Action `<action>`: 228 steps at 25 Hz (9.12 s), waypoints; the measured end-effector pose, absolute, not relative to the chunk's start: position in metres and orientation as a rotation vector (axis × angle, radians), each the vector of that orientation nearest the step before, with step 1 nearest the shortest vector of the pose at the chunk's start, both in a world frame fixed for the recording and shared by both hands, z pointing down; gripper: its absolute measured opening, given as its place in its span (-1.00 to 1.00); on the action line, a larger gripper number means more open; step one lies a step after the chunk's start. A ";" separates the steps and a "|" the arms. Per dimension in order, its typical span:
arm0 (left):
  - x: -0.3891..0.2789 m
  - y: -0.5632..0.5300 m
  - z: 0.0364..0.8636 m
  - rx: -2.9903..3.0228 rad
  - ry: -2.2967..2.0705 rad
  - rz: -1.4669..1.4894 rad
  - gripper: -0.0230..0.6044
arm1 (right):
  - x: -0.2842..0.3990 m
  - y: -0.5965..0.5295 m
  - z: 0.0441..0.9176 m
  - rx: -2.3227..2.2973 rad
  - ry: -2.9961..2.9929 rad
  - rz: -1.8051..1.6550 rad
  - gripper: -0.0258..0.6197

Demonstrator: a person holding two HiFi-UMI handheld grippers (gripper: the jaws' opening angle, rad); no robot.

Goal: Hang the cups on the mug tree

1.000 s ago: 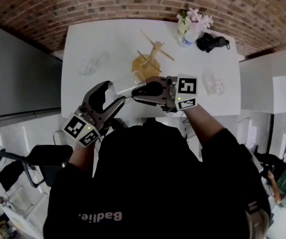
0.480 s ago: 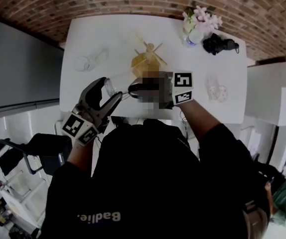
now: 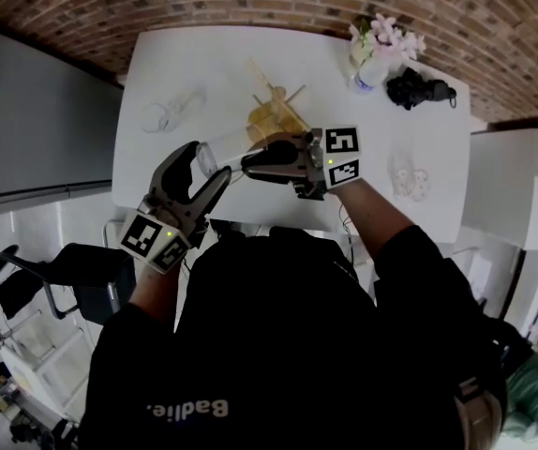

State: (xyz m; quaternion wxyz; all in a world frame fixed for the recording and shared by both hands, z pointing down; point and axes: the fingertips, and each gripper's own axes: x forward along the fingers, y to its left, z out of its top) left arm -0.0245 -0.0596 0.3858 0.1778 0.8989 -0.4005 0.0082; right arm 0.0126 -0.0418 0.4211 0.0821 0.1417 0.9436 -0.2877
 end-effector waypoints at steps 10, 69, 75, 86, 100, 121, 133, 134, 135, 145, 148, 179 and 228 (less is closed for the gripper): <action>-0.020 -0.070 0.388 2.528 -1.174 0.048 0.00 | 0.015 -0.051 0.431 0.482 2.806 -0.915 -0.70; -0.001 -0.098 0.444 2.560 -1.178 0.160 -0.01 | 0.034 -0.082 0.490 0.408 2.825 -1.222 -0.55; 0.000 -0.099 0.453 2.556 -1.172 0.173 -0.02 | 0.035 -0.086 0.498 0.322 2.867 -1.224 -0.50; -0.001 -0.101 0.458 2.556 -1.154 0.167 -0.01 | 0.034 -0.088 0.500 0.236 2.912 -1.207 -0.48; 0.000 -0.102 0.461 2.554 -1.143 0.161 0.00 | 0.036 -0.087 0.498 0.174 2.957 -1.178 -0.48; 0.002 -0.099 0.464 2.555 -1.126 0.137 0.02 | 0.044 -0.097 0.489 0.084 2.879 -1.196 -0.48; 0.003 -0.102 0.461 2.548 -1.148 0.130 0.00 | 0.046 -0.097 0.488 0.085 2.838 -1.213 -0.53; 0.003 -0.102 0.459 2.547 -1.152 0.129 -0.01 | 0.046 -0.097 0.488 0.093 2.823 -1.228 -0.54; 0.003 -0.103 0.458 2.547 -1.157 0.128 -0.01 | 0.046 -0.097 0.488 0.103 2.804 -1.244 -0.55; 0.006 -0.105 0.432 2.600 -1.200 0.107 -0.04 | 0.046 -0.096 0.478 0.204 2.569 -1.376 -0.58; 0.007 -0.105 0.436 2.618 -1.213 0.129 -0.03 | 0.047 -0.097 0.484 0.214 2.529 -1.414 -0.56; 0.008 -0.097 0.453 2.632 -1.233 0.220 -0.01 | 0.053 -0.102 0.493 0.165 2.651 -1.503 -0.42; 0.010 -0.096 0.449 2.633 -1.186 0.088 0.21 | 0.067 -0.108 0.490 0.035 2.698 -1.406 -0.40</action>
